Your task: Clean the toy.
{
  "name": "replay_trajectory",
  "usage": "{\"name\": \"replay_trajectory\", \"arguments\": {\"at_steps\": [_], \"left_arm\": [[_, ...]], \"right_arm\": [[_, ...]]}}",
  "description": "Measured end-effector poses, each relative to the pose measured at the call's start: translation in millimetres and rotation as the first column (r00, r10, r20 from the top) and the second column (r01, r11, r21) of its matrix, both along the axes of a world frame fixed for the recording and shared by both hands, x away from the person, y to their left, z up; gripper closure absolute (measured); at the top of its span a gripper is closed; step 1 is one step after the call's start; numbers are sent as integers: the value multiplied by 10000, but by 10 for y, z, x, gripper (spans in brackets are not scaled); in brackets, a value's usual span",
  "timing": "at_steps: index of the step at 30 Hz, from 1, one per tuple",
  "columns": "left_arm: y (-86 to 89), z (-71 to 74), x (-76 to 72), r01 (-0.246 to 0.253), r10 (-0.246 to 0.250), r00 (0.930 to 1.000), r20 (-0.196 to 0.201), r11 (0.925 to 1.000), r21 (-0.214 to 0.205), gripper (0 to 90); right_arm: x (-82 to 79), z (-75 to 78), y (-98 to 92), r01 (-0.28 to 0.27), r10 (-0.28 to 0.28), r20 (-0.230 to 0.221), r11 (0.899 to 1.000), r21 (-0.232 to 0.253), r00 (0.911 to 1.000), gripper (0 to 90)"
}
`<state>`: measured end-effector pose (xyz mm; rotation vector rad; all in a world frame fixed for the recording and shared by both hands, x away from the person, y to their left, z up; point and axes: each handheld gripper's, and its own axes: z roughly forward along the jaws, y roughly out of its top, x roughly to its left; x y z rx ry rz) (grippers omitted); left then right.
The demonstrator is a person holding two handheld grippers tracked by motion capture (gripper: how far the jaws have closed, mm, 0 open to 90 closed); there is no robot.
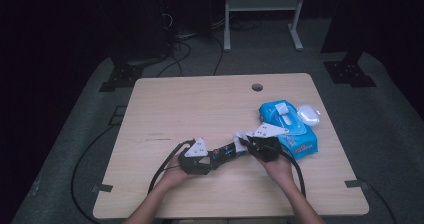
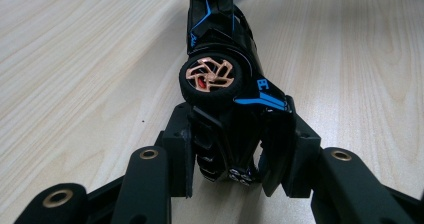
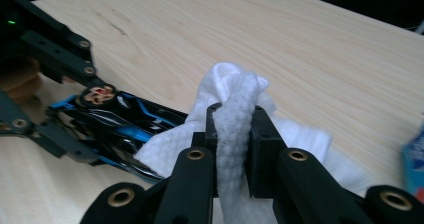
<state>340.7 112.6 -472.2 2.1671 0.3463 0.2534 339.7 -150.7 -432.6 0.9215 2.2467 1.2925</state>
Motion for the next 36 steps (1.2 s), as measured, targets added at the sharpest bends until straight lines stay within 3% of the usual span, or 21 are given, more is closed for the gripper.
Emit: {"name": "replay_trajectory", "arguments": {"at_steps": [4,7,9,11,15,16,18,20,22,25,36], "left_arm": [[-13,4,-14,63,-64,9999,130,10000,69,573],[-24,-2,-15,119,-120,9999,110,9999,95,572],[-25,-5,-13,79,-81,9999,91,9999,145,572],[-22,-6,-13,78,-79,9999,69,9999,132,573],[-32,-3,-17,71,-75,9998,189,9998,167,575],[-31,-3,-10,54,-57,9998,178,9998,172,577],[-24,0,3,39,-42,9998,176,9998,170,577],[-17,1,11,12,-15,9998,180,9999,158,578],[-21,6,19,-24,20,9997,225,9998,187,577],[-16,5,39,-77,73,9997,225,9998,172,574],[25,1,72,-232,228,9995,221,9996,180,568]], "right_arm": [[-36,-18,119,-306,307,-54,9995,104,9995,815],[-88,-26,263,-890,894,-134,9957,254,9959,814],[-136,-43,376,-1129,1129,155,9936,27,9935,813],[-132,-26,408,-1251,1253,157,9920,-144,9920,813],[-77,-29,268,-757,763,209,9967,-282,9969,818],[-49,-25,183,-589,590,136,9982,-58,9982,818],[-10,-14,70,-74,80,237,9997,-214,9997,817],[33,-24,-37,192,-192,100,9998,-45,9998,818],[53,-33,-80,220,-218,-97,9994,285,9997,818],[50,-23,-62,279,-279,86,9996,-9,9996,817],[85,-19,-177,632,-629,-123,9976,272,9979,816]]}}
